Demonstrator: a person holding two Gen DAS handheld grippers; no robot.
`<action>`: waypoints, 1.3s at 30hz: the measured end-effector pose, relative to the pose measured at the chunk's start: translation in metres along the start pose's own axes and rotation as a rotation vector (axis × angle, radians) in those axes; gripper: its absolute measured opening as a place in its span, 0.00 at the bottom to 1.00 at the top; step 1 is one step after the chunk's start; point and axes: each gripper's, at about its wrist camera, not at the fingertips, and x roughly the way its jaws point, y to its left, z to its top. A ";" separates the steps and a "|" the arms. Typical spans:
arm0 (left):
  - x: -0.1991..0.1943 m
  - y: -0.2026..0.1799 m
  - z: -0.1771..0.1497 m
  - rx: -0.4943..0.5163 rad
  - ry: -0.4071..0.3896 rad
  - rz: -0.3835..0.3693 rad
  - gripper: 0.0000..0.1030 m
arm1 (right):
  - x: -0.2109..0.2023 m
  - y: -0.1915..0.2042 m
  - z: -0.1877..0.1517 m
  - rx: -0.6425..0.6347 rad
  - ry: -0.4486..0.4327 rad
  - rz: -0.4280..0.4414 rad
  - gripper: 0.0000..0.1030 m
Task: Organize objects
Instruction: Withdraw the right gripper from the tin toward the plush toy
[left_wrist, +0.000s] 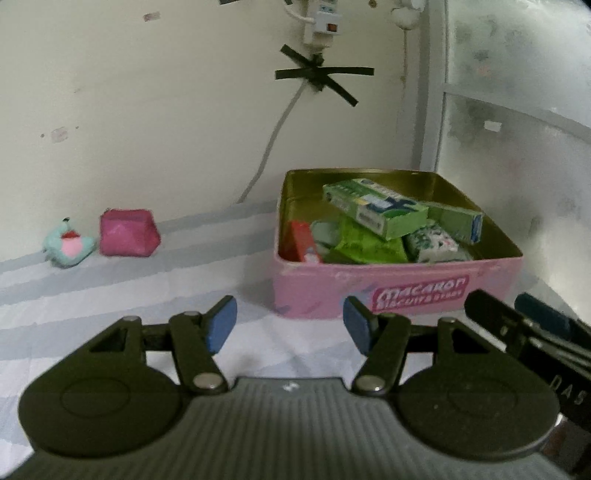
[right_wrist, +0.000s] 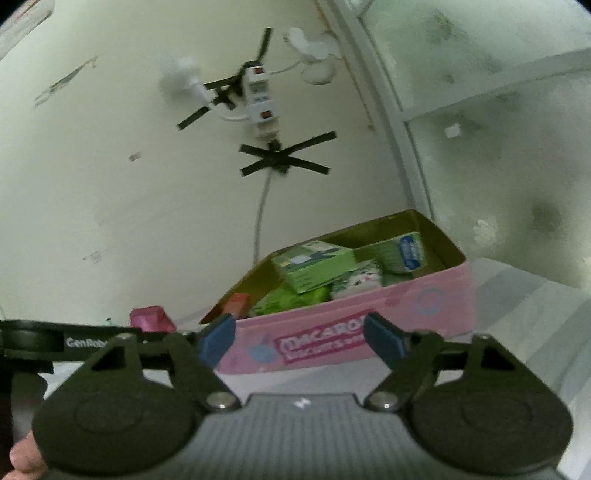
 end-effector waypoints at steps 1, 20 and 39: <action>-0.002 0.003 -0.002 -0.003 0.001 0.005 0.64 | -0.002 0.004 -0.001 -0.005 -0.002 0.008 0.70; 0.000 0.050 -0.027 -0.049 0.018 0.083 0.64 | 0.000 0.046 -0.012 -0.058 0.028 0.039 0.66; 0.006 0.067 -0.070 -0.021 0.028 0.134 0.70 | 0.012 0.047 -0.035 0.018 0.090 0.028 0.70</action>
